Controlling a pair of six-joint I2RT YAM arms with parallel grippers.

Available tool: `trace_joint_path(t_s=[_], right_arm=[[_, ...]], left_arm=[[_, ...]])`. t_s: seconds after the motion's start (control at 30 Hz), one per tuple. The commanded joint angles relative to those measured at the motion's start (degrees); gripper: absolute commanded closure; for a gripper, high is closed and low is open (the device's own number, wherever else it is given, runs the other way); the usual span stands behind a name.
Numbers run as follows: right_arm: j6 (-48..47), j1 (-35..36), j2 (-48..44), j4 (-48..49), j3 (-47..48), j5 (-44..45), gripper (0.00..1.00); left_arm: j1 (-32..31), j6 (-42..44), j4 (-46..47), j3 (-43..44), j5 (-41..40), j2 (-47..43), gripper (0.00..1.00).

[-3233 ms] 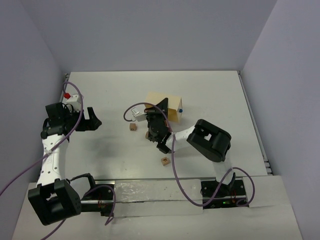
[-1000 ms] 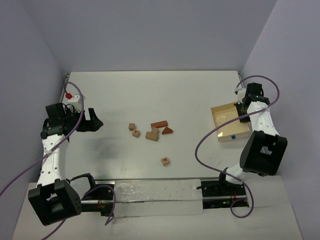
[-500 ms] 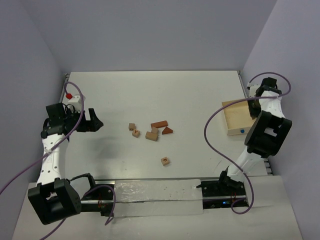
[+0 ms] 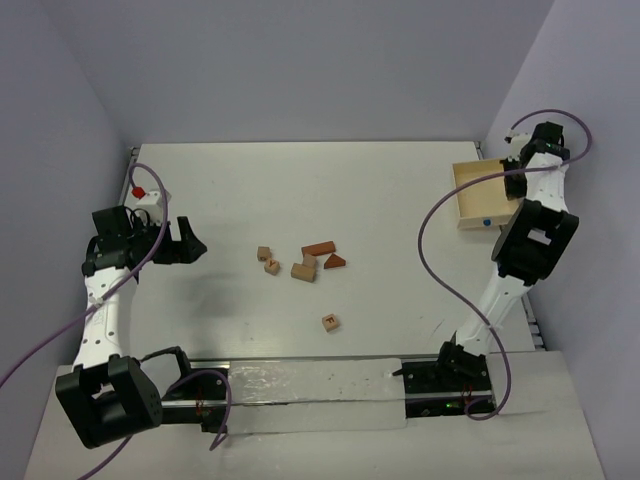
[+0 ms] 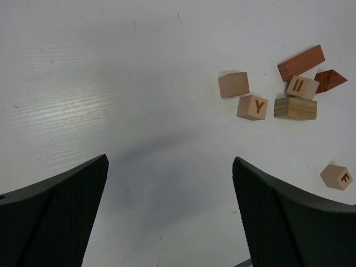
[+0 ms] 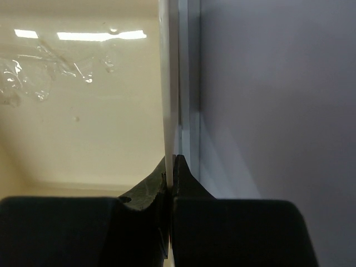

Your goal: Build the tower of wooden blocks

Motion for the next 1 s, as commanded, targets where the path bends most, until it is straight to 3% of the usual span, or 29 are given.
trace_joint_path(t_s=[0.0, 0.13, 0.43, 0.53, 0.6, 0.63, 0.8, 0.97], right_arm=[[2.41, 2.02, 5.67, -2.32, 9.78, -2.25, 0.97], [2.67, 3.29, 10.92, -3.05, 17.12, -1.85, 0.94], [3.74, 4.66, 16.07, -1.29, 21.54, 0.78, 0.87], [4.32, 4.58, 15.74, 0.28, 19.32, 1.72, 0.70], [4.85, 4.58, 14.71, 2.04, 16.95, 2.17, 0.51], [5.03, 4.59, 14.62, 2.14, 16.68, 2.43, 0.47], [5.02, 4.67, 14.16, 1.61, 17.21, 3.30, 0.37], [4.39, 5.35, 11.10, 1.20, 17.01, 3.60, 0.34]], left_arm=[[0.35, 0.99, 0.13, 2.06, 1.73, 0.51, 0.01], [0.36, 0.97, 0.26, 1.91, 1.51, 0.24, 0.01], [0.35, 0.80, 0.09, 2.16, 1.25, 1.10, 0.01], [0.40, 0.79, 0.19, 2.10, 1.19, 0.79, 0.01], [0.36, 0.79, 0.19, 2.06, 1.23, 0.74, 0.01], [0.36, 0.87, 0.19, 2.06, 1.32, 0.74, 0.01], [0.44, 0.87, 0.19, 2.06, 1.31, 0.64, 0.01], [0.44, 0.87, 0.23, 1.97, 1.23, 0.31, 0.01]])
